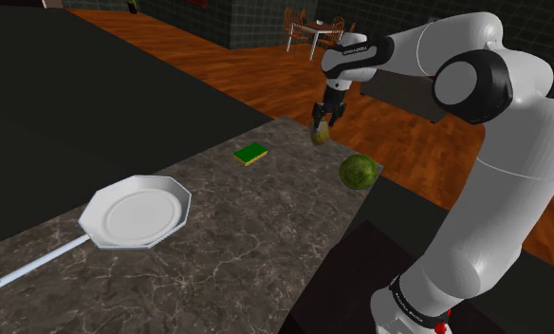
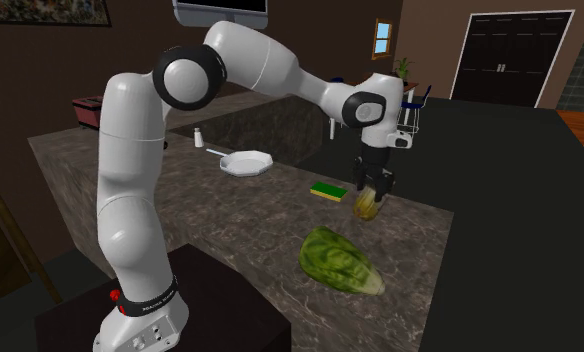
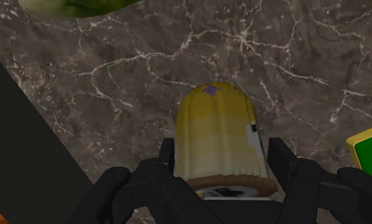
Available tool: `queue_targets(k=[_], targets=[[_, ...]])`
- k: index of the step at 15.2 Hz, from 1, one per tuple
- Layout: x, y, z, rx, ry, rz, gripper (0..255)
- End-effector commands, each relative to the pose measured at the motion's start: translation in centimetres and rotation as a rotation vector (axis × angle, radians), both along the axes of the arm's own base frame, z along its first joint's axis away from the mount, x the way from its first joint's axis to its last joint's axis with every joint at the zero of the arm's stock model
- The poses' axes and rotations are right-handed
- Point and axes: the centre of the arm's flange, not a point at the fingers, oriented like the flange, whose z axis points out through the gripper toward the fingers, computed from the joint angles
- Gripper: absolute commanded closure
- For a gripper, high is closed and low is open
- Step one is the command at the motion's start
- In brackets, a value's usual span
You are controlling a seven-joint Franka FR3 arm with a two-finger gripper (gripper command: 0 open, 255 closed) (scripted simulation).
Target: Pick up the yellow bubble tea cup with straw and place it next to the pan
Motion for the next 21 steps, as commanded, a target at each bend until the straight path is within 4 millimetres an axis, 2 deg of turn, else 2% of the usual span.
queue_targets(k=[1, 21], targets=[[0.0, 0.1, 1.1, 0.0, 0.0, 0.0, 255], [0.0, 0.1, 11.6, 0.0, 0.0, 0.0, 255]])
